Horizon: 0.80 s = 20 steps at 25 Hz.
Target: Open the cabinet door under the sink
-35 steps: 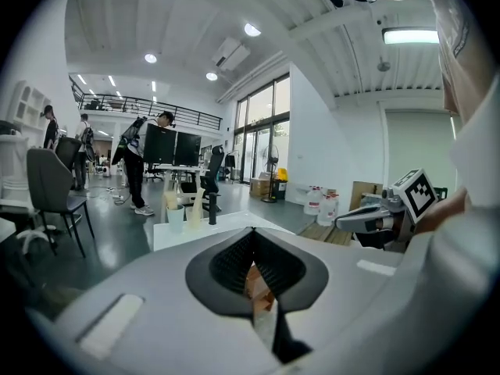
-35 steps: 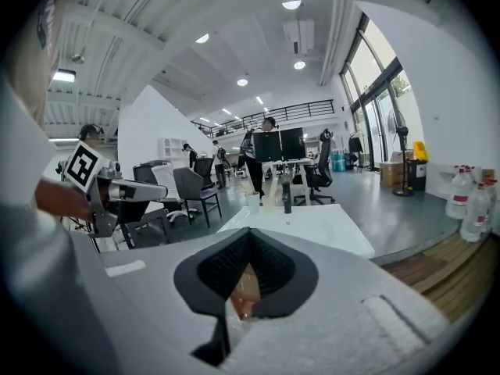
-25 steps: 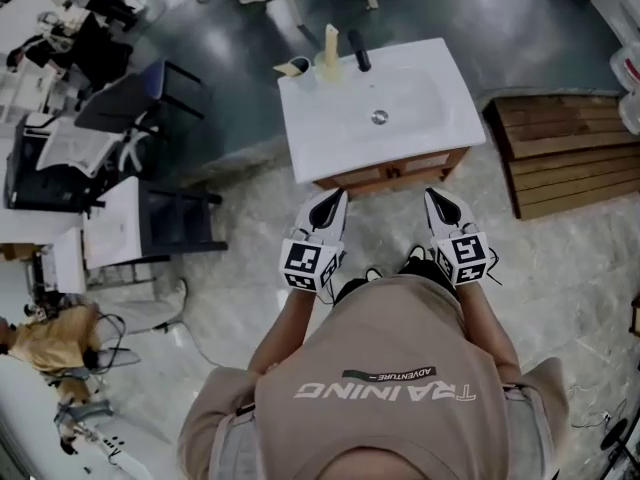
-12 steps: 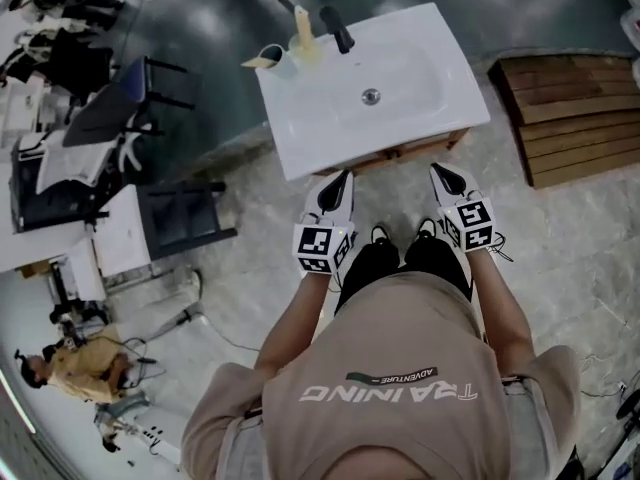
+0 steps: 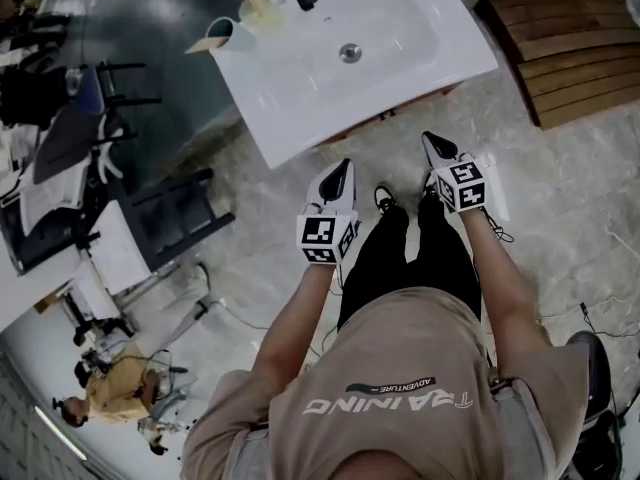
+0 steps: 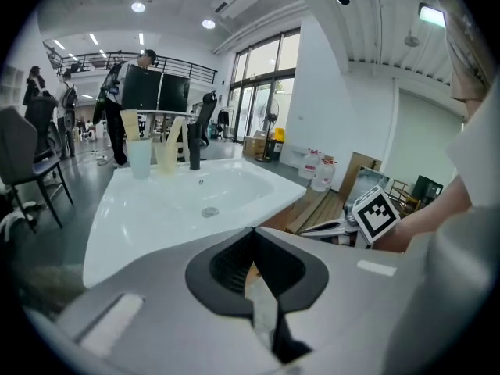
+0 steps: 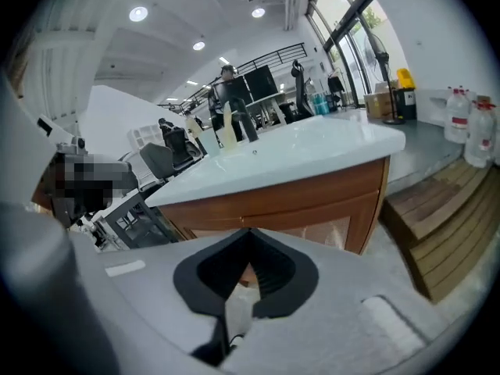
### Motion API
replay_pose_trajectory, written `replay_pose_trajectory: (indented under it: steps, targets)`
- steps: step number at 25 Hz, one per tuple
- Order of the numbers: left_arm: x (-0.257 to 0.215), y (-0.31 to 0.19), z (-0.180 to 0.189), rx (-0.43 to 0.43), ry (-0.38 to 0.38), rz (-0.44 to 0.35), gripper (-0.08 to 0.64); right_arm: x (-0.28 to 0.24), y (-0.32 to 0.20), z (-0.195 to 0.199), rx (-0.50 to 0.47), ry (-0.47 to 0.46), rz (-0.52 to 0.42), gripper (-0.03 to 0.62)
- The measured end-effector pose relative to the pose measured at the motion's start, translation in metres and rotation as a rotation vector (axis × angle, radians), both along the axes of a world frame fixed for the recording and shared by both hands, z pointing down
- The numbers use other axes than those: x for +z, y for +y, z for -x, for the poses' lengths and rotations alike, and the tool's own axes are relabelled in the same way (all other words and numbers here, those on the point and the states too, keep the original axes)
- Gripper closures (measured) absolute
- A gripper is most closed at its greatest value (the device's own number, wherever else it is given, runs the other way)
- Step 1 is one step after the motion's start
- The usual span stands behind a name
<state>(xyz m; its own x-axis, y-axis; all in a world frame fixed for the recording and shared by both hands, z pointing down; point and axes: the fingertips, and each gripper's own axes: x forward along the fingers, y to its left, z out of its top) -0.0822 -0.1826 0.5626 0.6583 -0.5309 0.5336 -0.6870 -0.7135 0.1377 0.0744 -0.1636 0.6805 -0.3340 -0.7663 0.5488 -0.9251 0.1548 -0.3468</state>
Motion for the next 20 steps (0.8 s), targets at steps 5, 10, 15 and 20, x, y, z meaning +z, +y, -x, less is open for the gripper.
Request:
replay_pose_trajectory:
  steps: [5, 10, 15, 20]
  targets:
    - [0.052, 0.014, 0.009, 0.016, -0.025, 0.076, 0.543, 0.063, -0.006, 0.019, 0.044, -0.092, 0.061, 0.588]
    - [0.09, 0.015, 0.005, 0.018, -0.015, 0.12, 0.543, 0.114, -0.023, 0.029, 0.042, -0.108, 0.076, 0.588]
    - [0.116, 0.015, 0.007, 0.05, -0.029, 0.135, 0.543, 0.152, -0.038, 0.028, 0.141, -0.218, 0.072, 0.586]
    - [0.136, 0.011, 0.015, 0.066, -0.038, 0.155, 0.545, 0.188, -0.054, 0.022, 0.3, -0.382, 0.088, 0.518]
